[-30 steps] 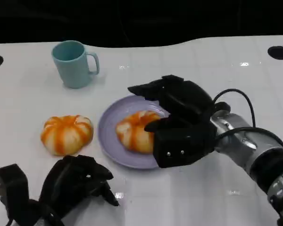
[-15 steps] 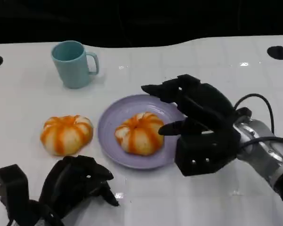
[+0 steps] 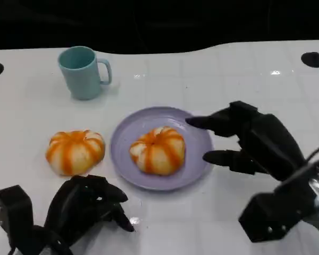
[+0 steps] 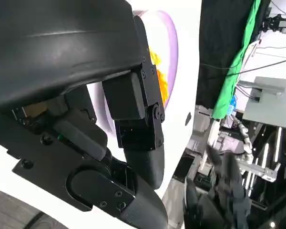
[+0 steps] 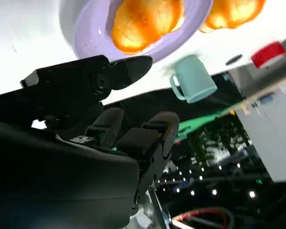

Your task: Grasp the bread from the table and place it into the plate.

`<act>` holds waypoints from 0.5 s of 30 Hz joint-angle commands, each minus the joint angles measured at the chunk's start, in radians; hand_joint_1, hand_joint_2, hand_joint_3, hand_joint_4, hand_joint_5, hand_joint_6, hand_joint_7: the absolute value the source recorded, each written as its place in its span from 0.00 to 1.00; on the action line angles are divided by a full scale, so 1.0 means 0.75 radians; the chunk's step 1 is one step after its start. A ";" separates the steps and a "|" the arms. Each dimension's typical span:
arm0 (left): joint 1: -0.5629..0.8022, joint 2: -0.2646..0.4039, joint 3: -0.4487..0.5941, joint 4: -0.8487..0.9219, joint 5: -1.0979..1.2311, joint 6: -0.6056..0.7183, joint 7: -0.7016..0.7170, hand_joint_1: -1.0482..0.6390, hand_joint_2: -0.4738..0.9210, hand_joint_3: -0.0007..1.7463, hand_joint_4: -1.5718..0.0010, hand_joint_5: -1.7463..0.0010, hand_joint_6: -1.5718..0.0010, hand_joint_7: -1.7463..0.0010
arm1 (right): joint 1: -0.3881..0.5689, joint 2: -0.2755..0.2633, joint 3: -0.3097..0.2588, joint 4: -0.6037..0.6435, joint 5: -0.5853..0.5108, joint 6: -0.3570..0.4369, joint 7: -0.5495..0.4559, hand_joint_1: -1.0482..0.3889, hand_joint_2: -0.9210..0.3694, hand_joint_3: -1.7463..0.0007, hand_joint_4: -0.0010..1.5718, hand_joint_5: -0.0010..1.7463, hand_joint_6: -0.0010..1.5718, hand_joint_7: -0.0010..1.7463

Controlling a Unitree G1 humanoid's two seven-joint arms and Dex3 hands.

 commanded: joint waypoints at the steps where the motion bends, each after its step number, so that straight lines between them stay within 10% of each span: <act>1: -0.002 0.011 0.004 0.005 0.009 0.000 0.020 0.00 0.86 0.00 0.00 0.66 0.00 0.89 | 0.086 -0.050 -0.079 -0.074 0.036 -0.055 -0.038 0.63 0.03 0.99 0.46 0.58 0.58 0.19; 9: -0.011 0.010 0.004 0.013 0.007 -0.002 0.019 0.00 0.86 0.00 0.00 0.66 0.00 0.89 | 0.216 -0.097 -0.144 -0.102 0.075 -0.198 -0.036 0.68 0.03 0.95 0.58 0.70 0.67 0.30; 15: -0.011 0.008 0.000 0.013 0.010 -0.008 0.019 0.00 0.86 0.00 0.00 0.67 0.00 0.89 | 0.314 -0.107 -0.151 -0.133 0.062 -0.247 -0.016 0.67 0.43 0.34 0.60 0.91 0.62 0.56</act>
